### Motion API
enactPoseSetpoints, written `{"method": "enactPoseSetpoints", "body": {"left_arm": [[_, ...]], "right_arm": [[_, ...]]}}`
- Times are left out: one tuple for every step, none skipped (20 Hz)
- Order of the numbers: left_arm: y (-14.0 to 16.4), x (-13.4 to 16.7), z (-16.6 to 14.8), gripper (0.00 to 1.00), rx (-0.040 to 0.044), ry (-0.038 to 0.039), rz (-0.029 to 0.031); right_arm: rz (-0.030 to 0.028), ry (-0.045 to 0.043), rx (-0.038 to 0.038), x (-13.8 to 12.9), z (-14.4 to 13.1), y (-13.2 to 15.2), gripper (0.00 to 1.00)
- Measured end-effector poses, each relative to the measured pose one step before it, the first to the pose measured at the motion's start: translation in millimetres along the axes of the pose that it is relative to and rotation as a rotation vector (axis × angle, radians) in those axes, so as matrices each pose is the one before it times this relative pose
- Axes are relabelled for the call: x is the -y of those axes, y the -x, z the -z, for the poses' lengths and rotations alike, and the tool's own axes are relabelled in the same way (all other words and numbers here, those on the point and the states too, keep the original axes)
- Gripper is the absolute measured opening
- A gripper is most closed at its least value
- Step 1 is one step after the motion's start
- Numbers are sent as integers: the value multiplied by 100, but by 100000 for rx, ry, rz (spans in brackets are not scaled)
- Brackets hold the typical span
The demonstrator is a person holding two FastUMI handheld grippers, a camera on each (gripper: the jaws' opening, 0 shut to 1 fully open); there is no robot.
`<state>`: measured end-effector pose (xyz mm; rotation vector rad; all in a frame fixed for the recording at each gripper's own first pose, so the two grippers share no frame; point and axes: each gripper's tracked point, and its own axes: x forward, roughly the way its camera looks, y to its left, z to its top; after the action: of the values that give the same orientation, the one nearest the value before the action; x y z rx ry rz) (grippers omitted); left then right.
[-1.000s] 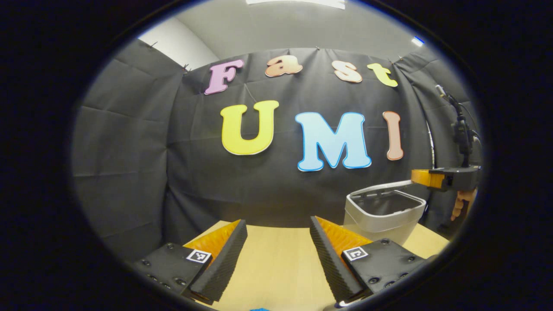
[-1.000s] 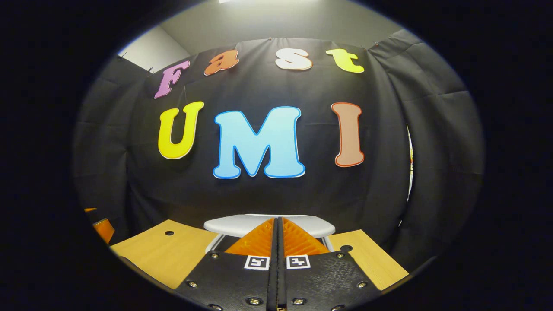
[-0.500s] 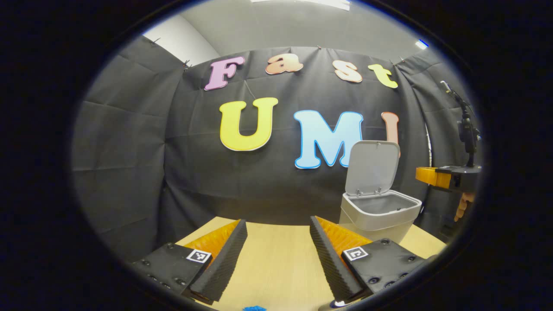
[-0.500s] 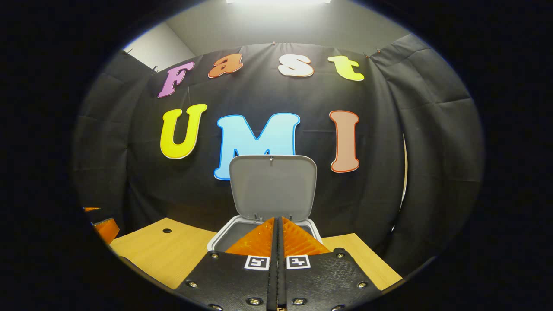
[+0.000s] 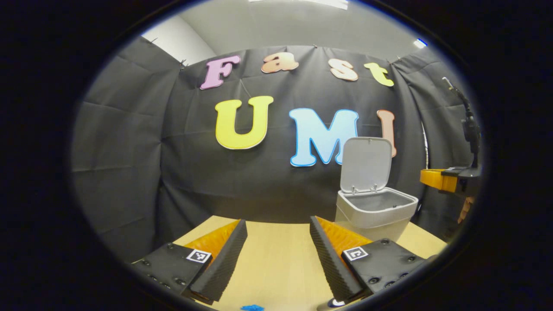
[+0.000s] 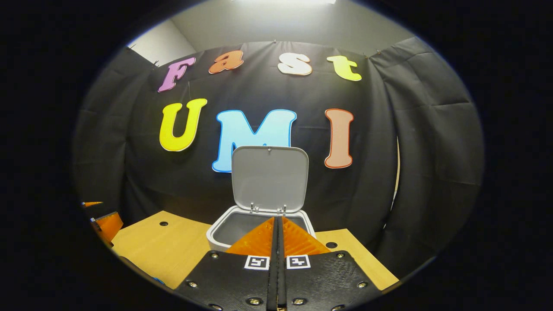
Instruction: Press the lid of the desktop garbage bin to open it, pick up the crumpled paper on the desktop and throw it into the bin, then pick up the pop can on the desktop and drop it into the bin, and finally close the garbage bin lid.
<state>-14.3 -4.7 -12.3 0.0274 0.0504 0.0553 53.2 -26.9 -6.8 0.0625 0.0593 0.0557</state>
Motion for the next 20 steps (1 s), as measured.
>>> {"method": "enactPoseSetpoints", "body": {"left_arm": [[-108, 96, 126, 96, -341, 114, 290], [-121, -28, 40, 96, -282, 19, 245], [-16, 55, 108, 96, -271, 53, 233], [34, 67, 31, 96, -197, 209, 163], [-24, 162, 8, 96, -181, 190, 187], [39, 72, 50, 96, -104, 185, 215], [-15, 67, 61, 96, -119, 117, 247], [-29, -7, 50, 96, -127, 159, 119], [6, -121, 114, 96, -347, 165, -108], [13, -38, 180, 96, -536, 0, -222], [60, -100, 253, 96, -621, -220, -333], [38, -119, 146, 96, -330, -253, -479], [56, -157, 212, 96, -431, -256, -366], [7, -148, 79, 96, -485, -94, -157], [-74, -123, 241, 96, -824, 58, -36], [62, -22, 469, 96, -1164, 183, 18], [90, -180, 602, 96, -1183, 114, -241], [194, -300, 481, 96, -1156, -92, -378], [43, -414, 424, 95, -1220, -371, -953], [46, -386, 573, 95, -1114, -141, -528]], "right_arm": [[-103, -216, 745, -52, -49, 555, 0], [516, -113, 511, 180, -56, 311, 0], [623, -27, 611, 265, 3, 383, 0], [418, 31, 342, 116, 53, 265, 2], [147, 76, 35, 172, -34, 188, 10], [-617, -260, 101, -60, 120, 261, 14], [528, -209, -288, 257, 82, 204, 23], [-138, -493, 52, 211, -26, 202, 27], [40, -430, -155, 11, 141, 50, 31], [-26, -365, 95, 17, 50, 170, 32], [-115, -129, 146, 16, 23, 75, 41], [-272, -43, 218, -48, 50, 127, 45], [-401, 32, 10, -157, 67, -25, 54], [-127, -25, 172, -117, 39, 14, 58], [-426, -86, 197, -178, 67, 116, 60], [-890, -164, 281, -284, 39, -1, 63], [-286, -126, 465, -192, -62, 88, 75], [-359, 20, 711, -220, -52, 68, 77], [-342, 105, 542, -194, -61, 16, 78], [43, 45, 270, -108, 66, -36, 78]]}}
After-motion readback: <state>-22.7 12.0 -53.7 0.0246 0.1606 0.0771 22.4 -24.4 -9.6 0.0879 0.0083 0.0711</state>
